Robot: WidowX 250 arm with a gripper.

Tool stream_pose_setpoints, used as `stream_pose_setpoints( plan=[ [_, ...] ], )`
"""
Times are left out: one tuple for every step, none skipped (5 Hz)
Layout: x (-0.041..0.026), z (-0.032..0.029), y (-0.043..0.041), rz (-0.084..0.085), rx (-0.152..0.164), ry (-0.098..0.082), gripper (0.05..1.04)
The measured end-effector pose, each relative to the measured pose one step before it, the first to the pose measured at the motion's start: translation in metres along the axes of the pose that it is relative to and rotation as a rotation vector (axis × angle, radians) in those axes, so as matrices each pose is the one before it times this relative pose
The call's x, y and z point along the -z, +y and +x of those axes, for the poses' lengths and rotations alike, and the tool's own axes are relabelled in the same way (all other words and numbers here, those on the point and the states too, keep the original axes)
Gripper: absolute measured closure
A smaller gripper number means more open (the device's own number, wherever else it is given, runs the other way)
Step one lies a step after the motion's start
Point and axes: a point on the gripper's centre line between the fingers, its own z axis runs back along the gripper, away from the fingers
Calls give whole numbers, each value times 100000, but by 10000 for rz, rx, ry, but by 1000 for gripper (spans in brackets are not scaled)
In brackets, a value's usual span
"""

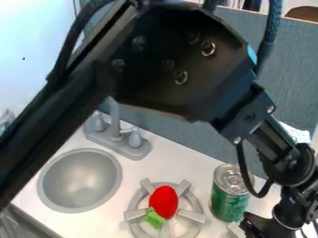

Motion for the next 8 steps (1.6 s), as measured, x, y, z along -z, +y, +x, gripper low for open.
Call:
stream_pose_setpoints(
  plan=[
    [-84,221,-330,253,74,-10,409],
    [163,86,-17,30,-37,37,366],
    [255,-239,162,15,-233,-91,118],
    [-1287,-442,44,-208,-134,-173,87],
    [-3026,-490,175,-636,23,-504,87],
    [-2518,9,1951,-213,-238,-283,85],
    [-1030,473,1255,436,183,39,85],
    [-1529,2282,1189,106,-131,-412,85]
  ],
)
